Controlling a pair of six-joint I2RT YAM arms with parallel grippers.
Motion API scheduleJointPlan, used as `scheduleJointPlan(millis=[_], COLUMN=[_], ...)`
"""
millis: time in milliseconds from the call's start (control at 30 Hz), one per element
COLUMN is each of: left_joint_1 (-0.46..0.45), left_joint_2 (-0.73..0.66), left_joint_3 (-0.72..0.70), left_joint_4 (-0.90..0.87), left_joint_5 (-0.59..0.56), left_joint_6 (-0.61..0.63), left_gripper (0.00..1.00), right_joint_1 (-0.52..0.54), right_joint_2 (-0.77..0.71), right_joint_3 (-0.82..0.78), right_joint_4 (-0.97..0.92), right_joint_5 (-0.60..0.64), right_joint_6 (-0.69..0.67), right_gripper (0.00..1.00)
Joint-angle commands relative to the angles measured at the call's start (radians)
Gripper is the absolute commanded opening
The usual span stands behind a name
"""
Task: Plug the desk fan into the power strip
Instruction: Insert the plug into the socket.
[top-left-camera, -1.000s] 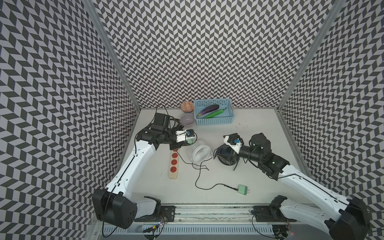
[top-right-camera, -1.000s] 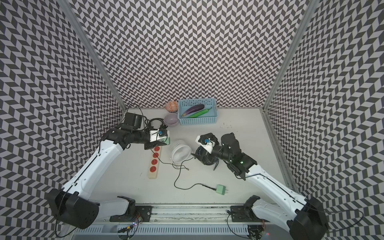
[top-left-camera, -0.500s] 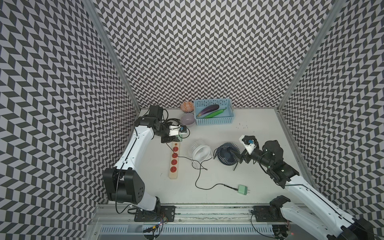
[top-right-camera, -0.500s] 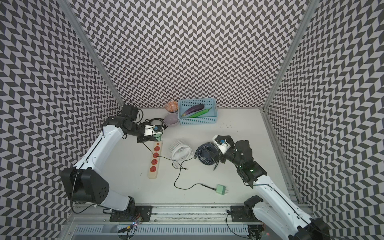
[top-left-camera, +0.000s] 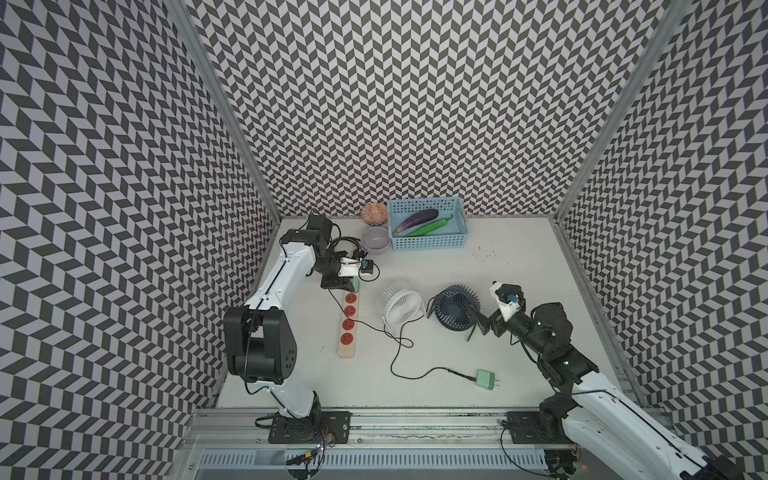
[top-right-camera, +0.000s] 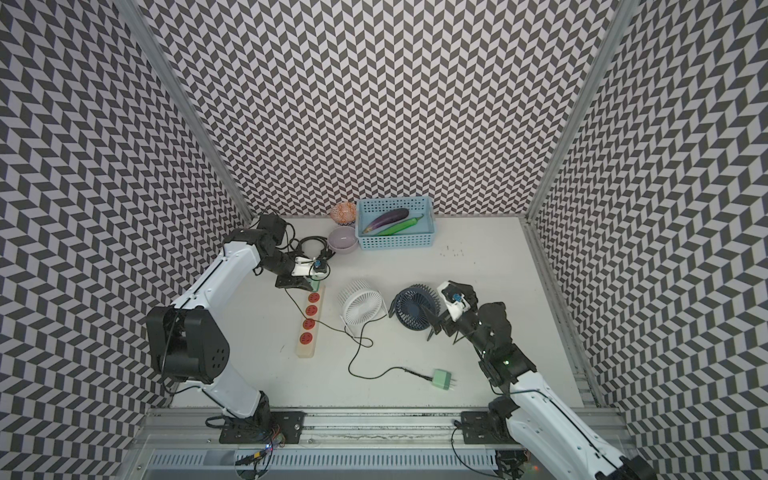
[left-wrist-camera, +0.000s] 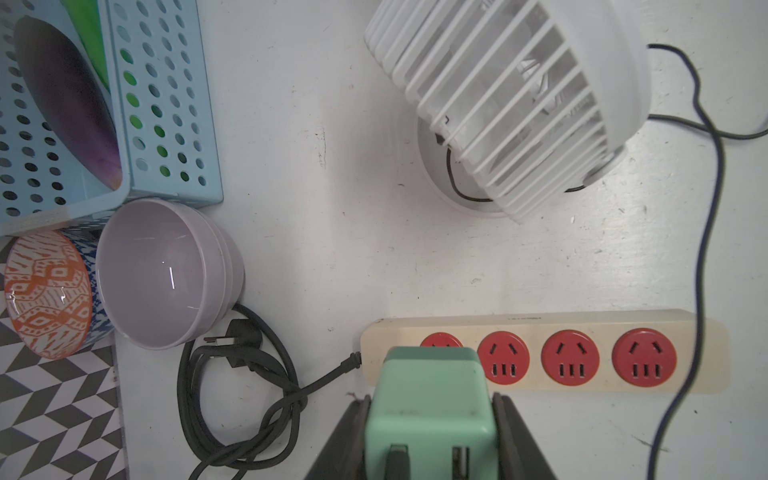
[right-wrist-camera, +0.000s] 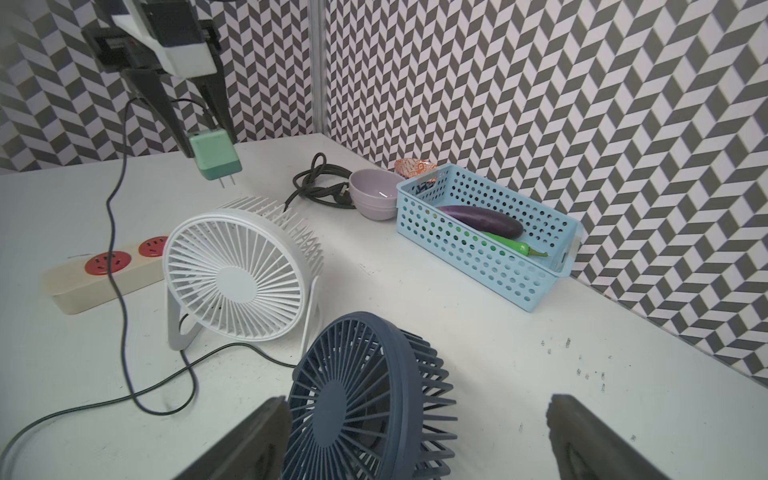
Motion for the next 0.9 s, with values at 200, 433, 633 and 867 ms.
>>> scheduleJointPlan(millis=[200,433,633,867], left_joint_1=[0.032,0.032,0.032,0.033], left_joint_2=[0.069,0.129,0.146,0.162], left_joint_3=[0.0,0.013,0.005,-0.007], left_joint_4=[0.015,-0.01,0.01,0.036], left_joint_5=[-0.045,-0.065,-0.069,-0.084], left_joint_6=[0.048,0.036,0.023,0.026], left_gripper=[0.0,0.0,0.0,0.0], right_joint_1=[-0.004,-0.003,-0.003,-0.003], right_joint_2=[-0.059,-0.076,-0.089,-0.088], right_joint_3=[-0.071,-0.083,-0.083,-0.107], right_joint_4=[0.154,0.167,0.174,0.181], right_joint_5=[0.073,0.115,0.111,0.105], right_joint_6=[0.055,0.049,0.049,0.049], right_gripper=[1.0,0.99,1.0,1.0])
